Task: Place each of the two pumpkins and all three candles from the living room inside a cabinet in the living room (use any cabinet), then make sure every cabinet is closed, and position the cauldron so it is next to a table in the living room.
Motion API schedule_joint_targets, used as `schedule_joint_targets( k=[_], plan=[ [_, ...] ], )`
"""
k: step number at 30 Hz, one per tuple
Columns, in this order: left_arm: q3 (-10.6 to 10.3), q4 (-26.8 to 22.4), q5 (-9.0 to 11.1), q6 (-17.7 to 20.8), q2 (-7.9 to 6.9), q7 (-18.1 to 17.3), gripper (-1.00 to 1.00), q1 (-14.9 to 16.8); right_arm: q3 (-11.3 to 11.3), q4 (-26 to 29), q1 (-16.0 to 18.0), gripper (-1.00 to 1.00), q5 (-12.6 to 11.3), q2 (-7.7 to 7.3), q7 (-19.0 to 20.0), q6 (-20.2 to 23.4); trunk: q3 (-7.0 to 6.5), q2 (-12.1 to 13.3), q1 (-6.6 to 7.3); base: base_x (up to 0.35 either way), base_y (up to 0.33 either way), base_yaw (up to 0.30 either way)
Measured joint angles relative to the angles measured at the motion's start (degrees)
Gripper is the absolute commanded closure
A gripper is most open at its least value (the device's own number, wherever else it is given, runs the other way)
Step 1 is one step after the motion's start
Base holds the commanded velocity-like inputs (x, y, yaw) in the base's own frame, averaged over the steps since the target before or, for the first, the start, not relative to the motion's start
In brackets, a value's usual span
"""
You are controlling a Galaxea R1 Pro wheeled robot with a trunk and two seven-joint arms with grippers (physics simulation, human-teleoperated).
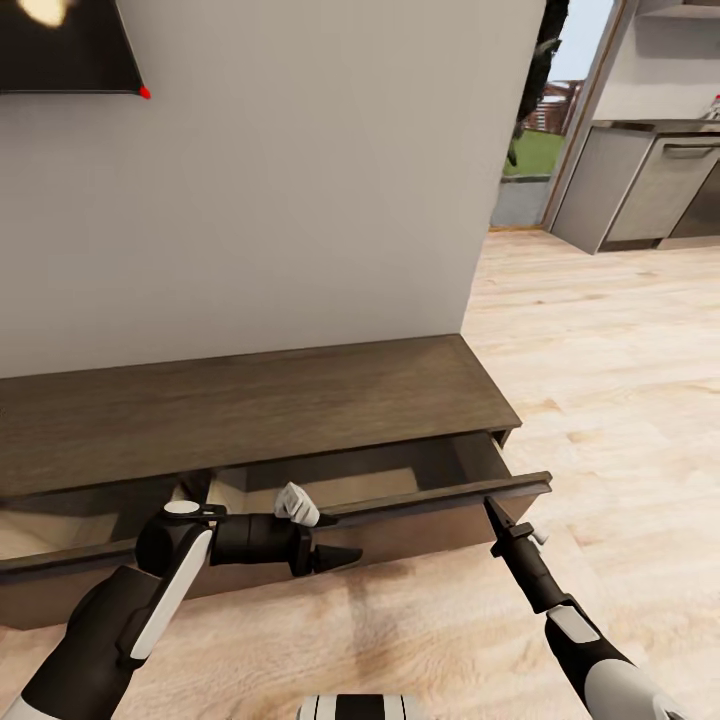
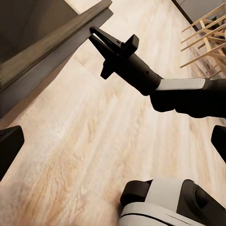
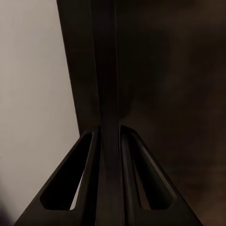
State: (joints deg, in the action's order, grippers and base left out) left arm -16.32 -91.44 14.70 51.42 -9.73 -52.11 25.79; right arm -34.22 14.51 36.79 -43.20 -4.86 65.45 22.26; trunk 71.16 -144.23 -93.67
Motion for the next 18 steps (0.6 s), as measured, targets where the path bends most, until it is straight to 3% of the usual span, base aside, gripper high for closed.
schedule_joint_targets(
  k=[13, 18],
  plan=[
    [0.0, 0.0, 0.0, 0.0, 0.0, 0.0, -1.0, 0.0, 0.1, 0.0, 0.0, 1.0, 0.1, -0.19, 0.0, 0.0, 0.0, 0.0, 0.0, -0.041, 0.0, 0.0],
    [0.0, 0.0, 0.0, 0.0, 0.0, 0.0, -1.0, 0.0, 0.0, 0.0, 0.0, 1.0, 0.0, -0.32, 0.0, 0.0, 0.0, 0.0, -0.01, -0.155, 0.0, 0.0]
  ],
)
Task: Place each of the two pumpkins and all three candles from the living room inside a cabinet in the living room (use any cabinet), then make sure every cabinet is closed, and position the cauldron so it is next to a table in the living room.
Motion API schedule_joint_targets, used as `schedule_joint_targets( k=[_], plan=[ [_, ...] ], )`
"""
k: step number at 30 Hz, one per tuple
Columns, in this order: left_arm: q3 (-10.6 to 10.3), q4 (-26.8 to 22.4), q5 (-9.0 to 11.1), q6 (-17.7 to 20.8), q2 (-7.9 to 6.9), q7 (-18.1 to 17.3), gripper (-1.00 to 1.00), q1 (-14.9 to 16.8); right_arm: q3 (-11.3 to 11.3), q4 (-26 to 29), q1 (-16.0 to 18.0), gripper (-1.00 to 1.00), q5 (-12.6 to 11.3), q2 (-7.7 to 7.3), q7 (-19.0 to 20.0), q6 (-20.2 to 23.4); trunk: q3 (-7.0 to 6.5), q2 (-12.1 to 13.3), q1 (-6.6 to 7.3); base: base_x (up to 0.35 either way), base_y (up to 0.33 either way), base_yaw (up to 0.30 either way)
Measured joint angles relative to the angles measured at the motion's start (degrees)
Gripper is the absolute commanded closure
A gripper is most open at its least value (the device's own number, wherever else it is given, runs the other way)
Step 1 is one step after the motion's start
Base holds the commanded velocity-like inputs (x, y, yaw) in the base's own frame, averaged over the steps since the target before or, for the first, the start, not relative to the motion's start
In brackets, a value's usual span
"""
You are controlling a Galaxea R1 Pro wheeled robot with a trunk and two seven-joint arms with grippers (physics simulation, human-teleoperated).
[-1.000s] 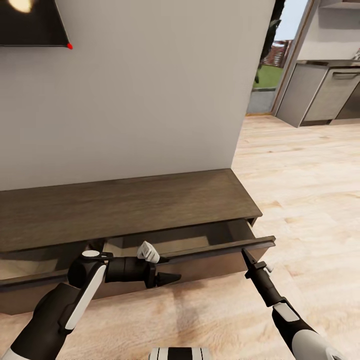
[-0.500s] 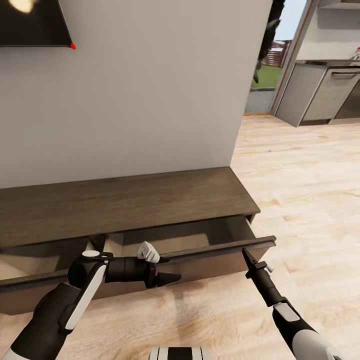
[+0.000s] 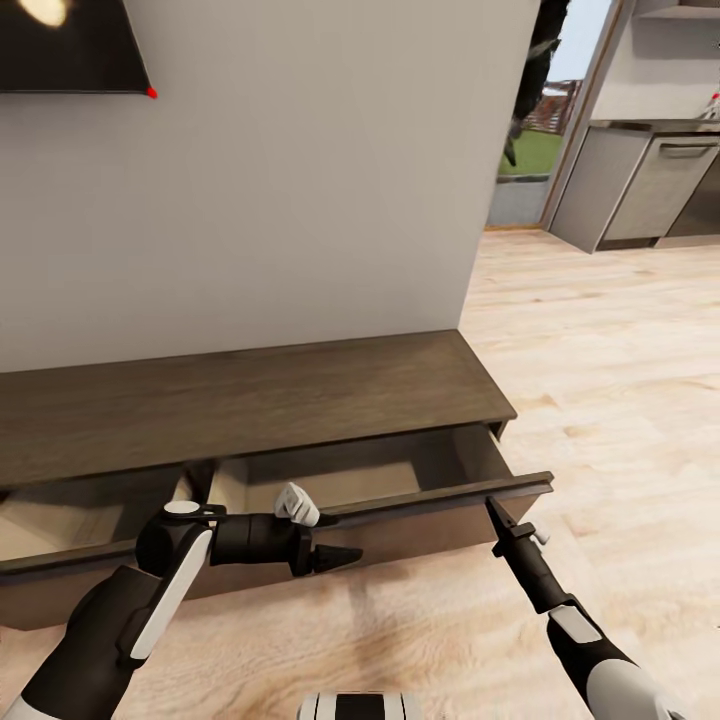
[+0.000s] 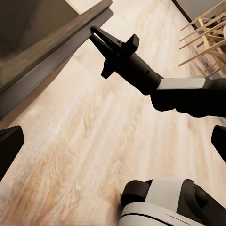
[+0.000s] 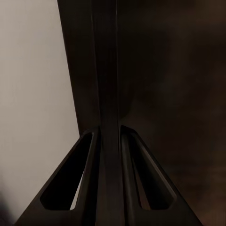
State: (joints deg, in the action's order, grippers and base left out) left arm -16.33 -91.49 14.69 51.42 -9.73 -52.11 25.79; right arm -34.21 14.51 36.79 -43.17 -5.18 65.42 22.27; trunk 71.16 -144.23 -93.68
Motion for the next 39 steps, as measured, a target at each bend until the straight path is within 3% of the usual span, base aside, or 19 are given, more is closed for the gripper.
schedule_joint_targets(
  k=[39],
  plan=[
    [0.0, 0.0, 0.0, -0.1, 0.0, 0.0, -1.0, 0.0, 0.0, 0.0, 0.0, 1.0, 0.0, -0.66, -0.1, 0.0, 0.0, 0.0, 0.01, -0.066, 0.0, 0.0]
  ],
)
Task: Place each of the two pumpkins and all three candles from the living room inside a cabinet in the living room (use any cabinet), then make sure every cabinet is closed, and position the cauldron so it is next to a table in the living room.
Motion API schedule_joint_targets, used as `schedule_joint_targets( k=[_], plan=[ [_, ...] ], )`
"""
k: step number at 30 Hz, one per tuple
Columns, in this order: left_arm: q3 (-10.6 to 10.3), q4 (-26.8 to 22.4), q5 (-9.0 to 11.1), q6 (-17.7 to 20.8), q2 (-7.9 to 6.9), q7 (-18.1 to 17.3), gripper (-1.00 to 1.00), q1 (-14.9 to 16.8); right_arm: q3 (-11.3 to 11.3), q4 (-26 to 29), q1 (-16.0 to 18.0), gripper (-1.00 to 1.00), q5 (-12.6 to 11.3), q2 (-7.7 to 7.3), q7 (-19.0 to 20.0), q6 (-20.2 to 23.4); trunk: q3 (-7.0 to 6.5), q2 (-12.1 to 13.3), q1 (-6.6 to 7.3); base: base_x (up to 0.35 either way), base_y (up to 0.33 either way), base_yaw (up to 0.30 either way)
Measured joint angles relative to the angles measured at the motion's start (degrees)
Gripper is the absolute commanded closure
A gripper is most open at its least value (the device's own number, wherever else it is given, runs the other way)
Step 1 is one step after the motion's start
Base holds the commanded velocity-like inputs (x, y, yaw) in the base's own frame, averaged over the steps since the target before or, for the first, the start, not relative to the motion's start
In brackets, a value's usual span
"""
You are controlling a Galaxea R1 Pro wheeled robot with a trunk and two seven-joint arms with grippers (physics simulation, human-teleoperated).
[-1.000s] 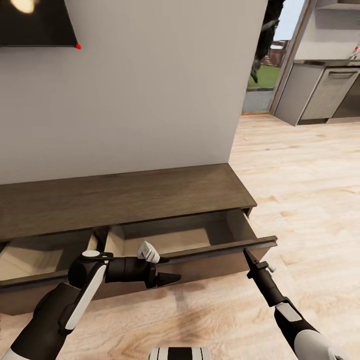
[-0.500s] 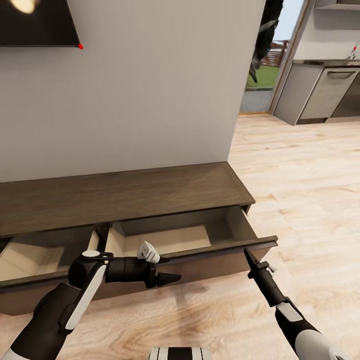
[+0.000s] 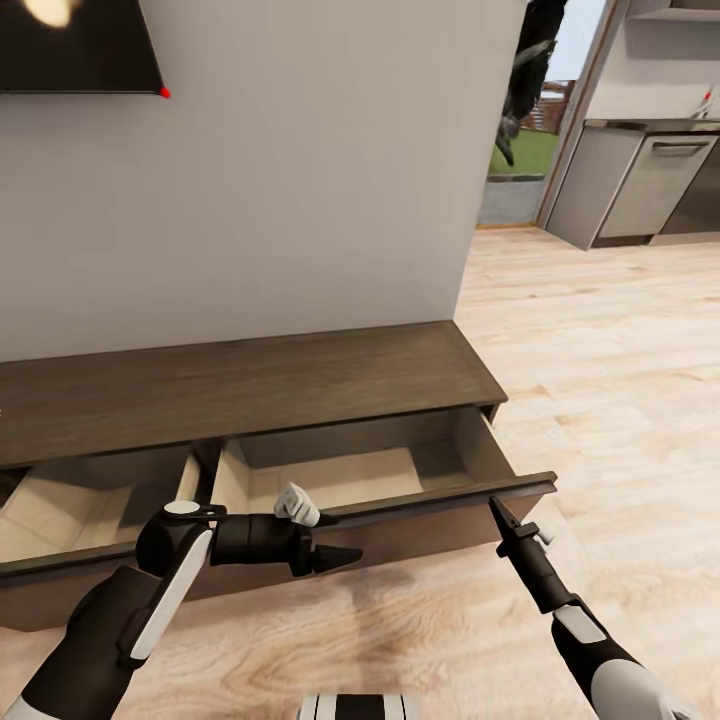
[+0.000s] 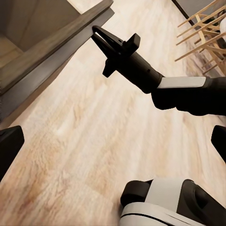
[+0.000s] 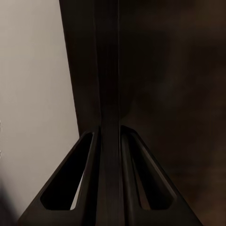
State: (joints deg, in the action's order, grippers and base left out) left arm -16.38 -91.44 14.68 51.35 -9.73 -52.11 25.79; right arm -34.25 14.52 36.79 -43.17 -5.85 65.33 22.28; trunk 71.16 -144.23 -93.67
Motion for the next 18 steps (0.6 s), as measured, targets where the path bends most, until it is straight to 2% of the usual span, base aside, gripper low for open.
schedule_joint_targets(
  k=[18],
  plan=[
    [0.0, 0.0, 0.0, 0.0, 0.0, 0.0, -1.0, 0.0, 0.0, 0.0, 0.0, 1.0, 0.0, -0.17, 0.0, 0.0, 0.0, 0.0, 0.0, -0.047, 0.0, 0.0]
  ],
)
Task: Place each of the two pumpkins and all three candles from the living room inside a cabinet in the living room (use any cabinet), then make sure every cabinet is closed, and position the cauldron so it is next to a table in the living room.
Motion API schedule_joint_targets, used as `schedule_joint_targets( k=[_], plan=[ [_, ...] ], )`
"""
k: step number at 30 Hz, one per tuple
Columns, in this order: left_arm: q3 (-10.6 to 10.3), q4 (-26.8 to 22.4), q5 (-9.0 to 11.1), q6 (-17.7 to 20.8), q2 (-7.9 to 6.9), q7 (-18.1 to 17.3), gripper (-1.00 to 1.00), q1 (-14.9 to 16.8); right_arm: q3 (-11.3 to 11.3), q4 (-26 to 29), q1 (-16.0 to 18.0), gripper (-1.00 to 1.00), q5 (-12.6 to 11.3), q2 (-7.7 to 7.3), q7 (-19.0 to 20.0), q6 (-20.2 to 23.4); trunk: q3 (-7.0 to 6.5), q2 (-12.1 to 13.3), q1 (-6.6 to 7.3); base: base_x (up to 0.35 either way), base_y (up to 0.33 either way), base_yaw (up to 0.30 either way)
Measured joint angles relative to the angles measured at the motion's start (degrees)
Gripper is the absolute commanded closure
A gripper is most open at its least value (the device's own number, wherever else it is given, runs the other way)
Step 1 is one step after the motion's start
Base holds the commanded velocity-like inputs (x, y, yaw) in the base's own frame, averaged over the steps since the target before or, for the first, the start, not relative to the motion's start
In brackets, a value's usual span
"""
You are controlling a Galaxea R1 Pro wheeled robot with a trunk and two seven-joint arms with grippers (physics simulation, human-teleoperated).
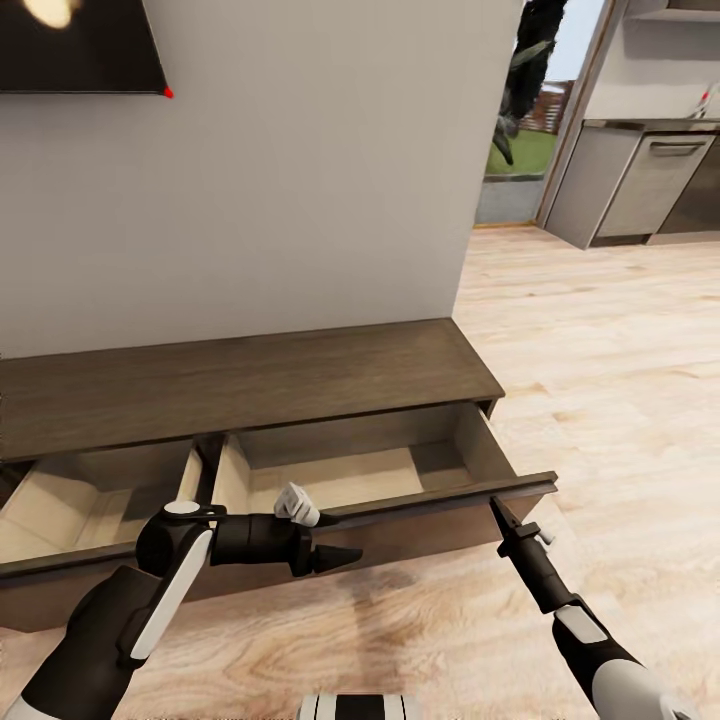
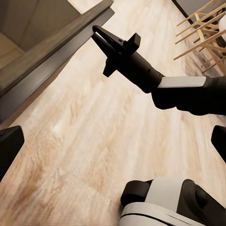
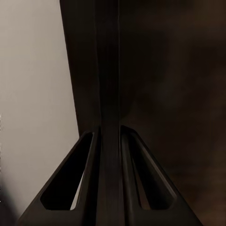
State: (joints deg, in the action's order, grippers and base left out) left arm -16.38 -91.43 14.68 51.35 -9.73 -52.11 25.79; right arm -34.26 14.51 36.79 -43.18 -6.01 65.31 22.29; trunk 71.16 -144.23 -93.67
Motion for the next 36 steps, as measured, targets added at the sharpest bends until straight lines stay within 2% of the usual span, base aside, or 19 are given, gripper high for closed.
schedule_joint_targets(
  k=[36],
  plan=[
    [0.0, 0.0, 0.0, 0.0, 0.0, 0.0, -1.0, 0.0, 0.1, 0.0, 0.0, 1.0, 0.0, -0.31, 0.0, 0.0, 0.0, 0.0, 0.0, -0.035, 0.0, 0.0]
  ],
)
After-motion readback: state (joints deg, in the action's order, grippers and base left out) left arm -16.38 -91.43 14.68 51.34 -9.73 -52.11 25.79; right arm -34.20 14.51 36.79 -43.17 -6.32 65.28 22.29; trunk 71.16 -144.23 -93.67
